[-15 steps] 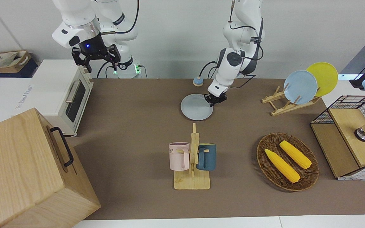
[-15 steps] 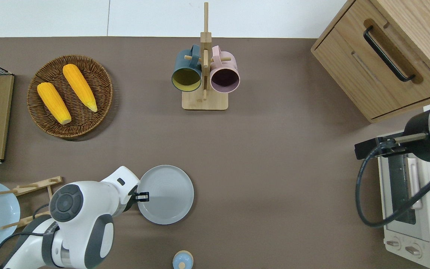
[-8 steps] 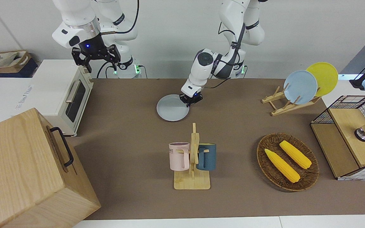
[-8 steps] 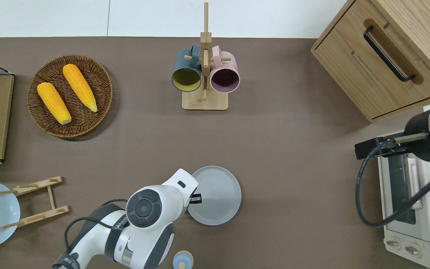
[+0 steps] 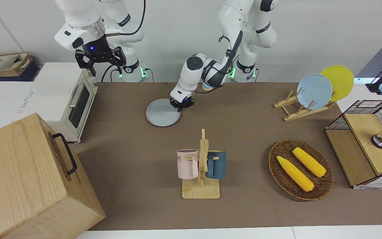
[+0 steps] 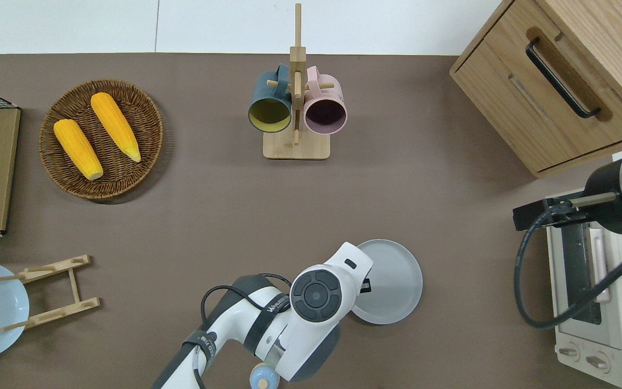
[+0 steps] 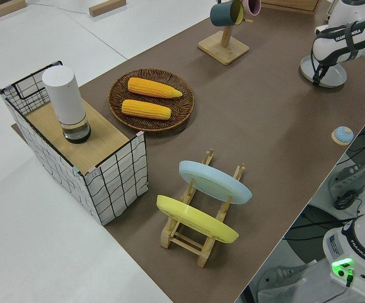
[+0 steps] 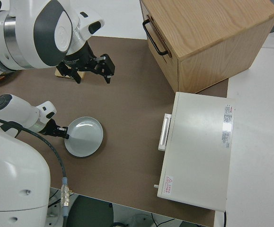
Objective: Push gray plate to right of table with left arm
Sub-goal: 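Keep pushing the gray plate with the left gripper farther across the table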
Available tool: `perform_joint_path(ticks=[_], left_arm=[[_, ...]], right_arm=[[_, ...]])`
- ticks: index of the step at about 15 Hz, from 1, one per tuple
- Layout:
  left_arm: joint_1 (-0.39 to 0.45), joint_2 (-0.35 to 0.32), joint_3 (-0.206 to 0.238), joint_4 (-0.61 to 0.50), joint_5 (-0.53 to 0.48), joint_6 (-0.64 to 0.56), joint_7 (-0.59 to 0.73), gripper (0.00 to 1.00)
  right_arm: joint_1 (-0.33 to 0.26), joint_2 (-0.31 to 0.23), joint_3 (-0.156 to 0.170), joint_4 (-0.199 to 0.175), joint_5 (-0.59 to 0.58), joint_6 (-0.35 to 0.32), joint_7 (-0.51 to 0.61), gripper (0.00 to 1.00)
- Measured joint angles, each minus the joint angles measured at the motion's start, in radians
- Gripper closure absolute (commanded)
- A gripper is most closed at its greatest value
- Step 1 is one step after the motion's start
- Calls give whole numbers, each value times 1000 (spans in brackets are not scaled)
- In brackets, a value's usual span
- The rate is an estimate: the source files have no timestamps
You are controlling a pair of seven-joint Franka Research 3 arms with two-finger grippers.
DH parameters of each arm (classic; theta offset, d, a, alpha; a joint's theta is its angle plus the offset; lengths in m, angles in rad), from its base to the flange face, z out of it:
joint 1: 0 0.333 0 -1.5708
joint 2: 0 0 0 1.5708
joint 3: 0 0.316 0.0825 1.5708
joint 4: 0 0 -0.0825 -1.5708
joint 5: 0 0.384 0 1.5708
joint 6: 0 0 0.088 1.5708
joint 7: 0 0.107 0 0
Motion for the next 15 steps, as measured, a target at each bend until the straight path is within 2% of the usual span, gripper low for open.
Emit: perform_joint_path(ticks=[5,11,12,13,14,15], left_arm=[[-32,83,-1,112,23,0,-56,1000],[-39,97,-1,133,43,-1,-73,1000],[-40,97,-1,133,47,-2,-74,926],[-41,97,-1,134,52,-2,-75,650],[-41,98,-1,134,58,-3,-75,446],[-41,99,1,134,66,-4,-75,359]], right_arm=[[0,0,0,0,0,0,0,17],[0,0,0,0,0,0,0,17],[0,0,0,0,0,0,0,17],[0,0,0,0,0,0,0,17],[0,0,0,0,0,0,0,17],[0,0,0,0,0,0,0,17]])
